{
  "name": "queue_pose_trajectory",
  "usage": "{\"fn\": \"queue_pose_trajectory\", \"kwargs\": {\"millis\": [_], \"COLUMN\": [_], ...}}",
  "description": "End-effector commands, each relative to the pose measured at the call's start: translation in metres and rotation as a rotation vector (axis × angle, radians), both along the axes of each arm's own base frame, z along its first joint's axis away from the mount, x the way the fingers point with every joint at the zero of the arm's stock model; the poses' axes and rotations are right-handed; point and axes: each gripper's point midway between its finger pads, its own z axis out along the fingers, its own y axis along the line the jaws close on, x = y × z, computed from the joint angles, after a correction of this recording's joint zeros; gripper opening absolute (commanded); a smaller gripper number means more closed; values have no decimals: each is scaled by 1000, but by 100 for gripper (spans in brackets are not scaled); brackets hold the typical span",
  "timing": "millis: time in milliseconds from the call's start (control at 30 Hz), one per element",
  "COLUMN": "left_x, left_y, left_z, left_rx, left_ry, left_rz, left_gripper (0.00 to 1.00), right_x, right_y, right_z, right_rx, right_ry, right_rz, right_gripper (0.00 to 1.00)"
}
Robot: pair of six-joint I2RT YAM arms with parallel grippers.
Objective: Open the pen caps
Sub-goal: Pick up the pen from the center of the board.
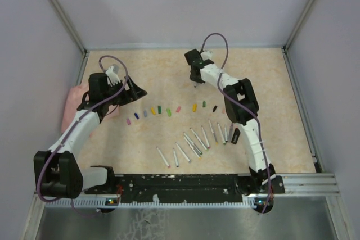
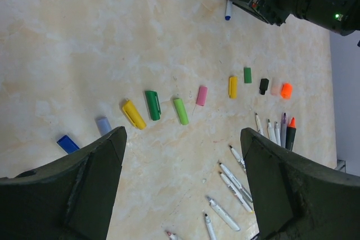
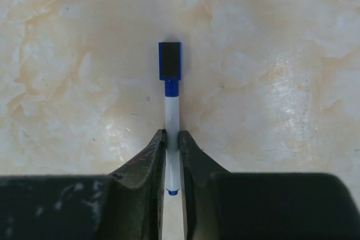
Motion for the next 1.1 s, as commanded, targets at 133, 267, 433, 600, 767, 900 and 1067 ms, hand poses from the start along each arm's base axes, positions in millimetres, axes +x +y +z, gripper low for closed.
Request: {"fn": "queue_pose_trajectory", "kwargs": {"millis": [133, 267, 433, 600, 767, 900, 1067], "left_x": [-12, -18, -26, -30, -32, -33, -31], "left_y": [-17, -24, -32, -36, -39, -48, -60], "left_z": [17, 22, 21, 22, 24, 30, 42], "left_rx": [-87, -121, -151, -157, -178, -256, -313], "left_ry": [-41, -69, -68, -71, -74, -76, -103], "left_rz": [-94, -123, -135, -133, -130, -153, -188], "left_gripper": [88, 89, 91, 92, 92, 92, 91], "right_x": [-50, -69, -71, -72, -71, -66, -50], "right_y": [-21, -32, -43, -48, -49, -49, -50], "right_z": [0, -9, -15, -27, -37, -31, 7], "right_rx": [-105, -116, -137, -81, -38, -13, 65], "right_ry": [61, 81, 123, 160, 186, 160, 3], "right_rz": [223, 340, 397, 417, 427, 442, 441], "right_gripper": [11, 11, 18, 19, 5, 0, 0]}}
